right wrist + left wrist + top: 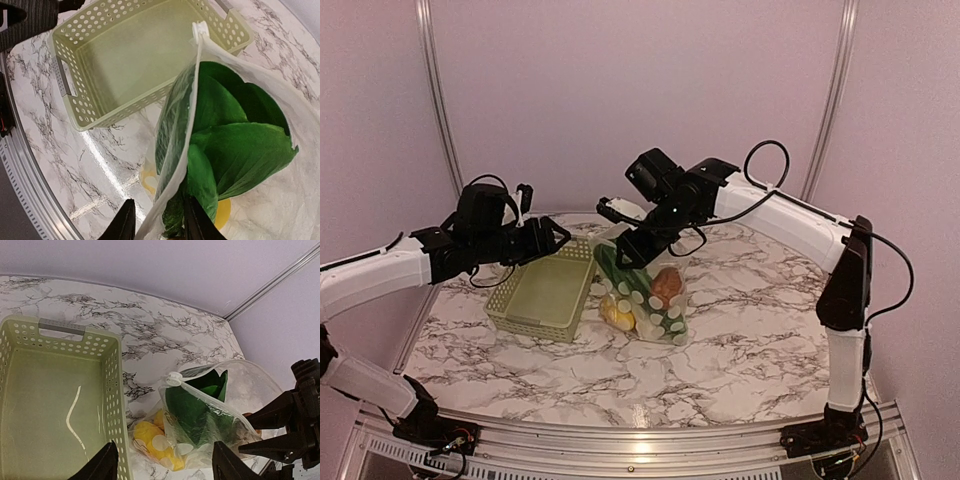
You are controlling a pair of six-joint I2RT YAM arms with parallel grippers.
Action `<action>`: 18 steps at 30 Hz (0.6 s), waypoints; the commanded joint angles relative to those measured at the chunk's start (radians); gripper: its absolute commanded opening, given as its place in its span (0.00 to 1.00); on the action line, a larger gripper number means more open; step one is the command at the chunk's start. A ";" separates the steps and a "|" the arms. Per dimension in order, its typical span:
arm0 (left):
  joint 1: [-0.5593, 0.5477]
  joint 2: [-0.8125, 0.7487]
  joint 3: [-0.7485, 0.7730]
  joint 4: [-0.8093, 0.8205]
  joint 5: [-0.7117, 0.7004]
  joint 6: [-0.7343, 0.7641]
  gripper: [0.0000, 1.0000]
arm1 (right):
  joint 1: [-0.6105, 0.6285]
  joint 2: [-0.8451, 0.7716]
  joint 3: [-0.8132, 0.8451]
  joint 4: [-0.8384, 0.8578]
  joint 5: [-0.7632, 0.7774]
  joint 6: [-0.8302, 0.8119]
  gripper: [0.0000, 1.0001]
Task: Place the food in the zip-top bag and seal the zipper
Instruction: Pick up the zipper food storage bag from the center of the board.
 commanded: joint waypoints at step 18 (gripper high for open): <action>0.041 0.064 -0.142 0.336 0.196 0.240 0.67 | 0.007 0.010 0.197 -0.102 -0.031 0.154 0.00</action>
